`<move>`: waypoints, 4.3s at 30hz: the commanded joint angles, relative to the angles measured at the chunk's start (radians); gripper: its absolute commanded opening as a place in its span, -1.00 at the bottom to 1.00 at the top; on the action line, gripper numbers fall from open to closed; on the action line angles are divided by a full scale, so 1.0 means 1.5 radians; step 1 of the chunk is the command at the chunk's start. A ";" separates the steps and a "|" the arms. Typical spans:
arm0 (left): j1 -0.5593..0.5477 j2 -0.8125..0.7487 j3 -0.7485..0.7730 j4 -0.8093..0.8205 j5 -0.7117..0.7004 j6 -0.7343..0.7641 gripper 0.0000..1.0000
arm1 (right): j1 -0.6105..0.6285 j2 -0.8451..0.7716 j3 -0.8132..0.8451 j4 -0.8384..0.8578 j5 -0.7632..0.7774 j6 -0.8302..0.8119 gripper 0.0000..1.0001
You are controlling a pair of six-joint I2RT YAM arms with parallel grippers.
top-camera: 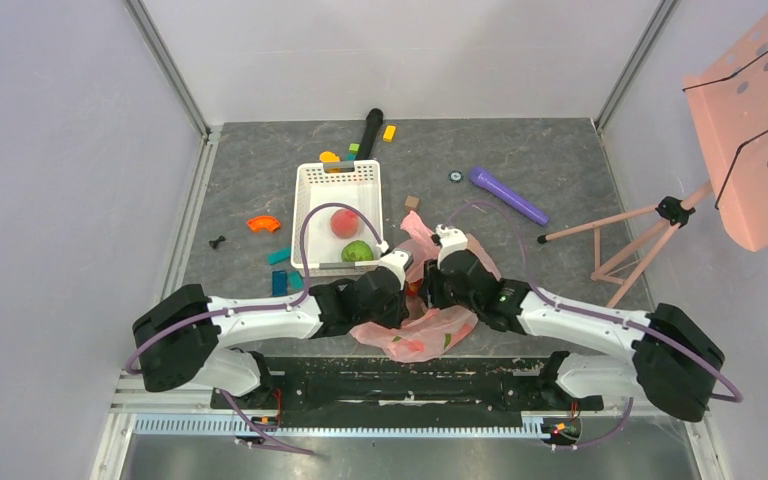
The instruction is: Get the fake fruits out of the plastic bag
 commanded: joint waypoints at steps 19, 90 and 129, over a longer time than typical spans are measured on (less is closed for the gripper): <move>-0.002 0.028 0.016 0.049 0.013 -0.019 -0.96 | -0.002 -0.012 0.053 -0.220 0.261 0.104 0.05; -0.001 -0.086 0.080 -0.050 -0.030 0.018 -0.94 | -0.127 -0.300 0.021 -0.077 -0.161 -0.113 0.05; -0.001 -0.090 0.022 -0.045 -0.061 -0.011 -0.96 | 0.013 0.049 0.098 -0.015 0.242 -0.035 -0.58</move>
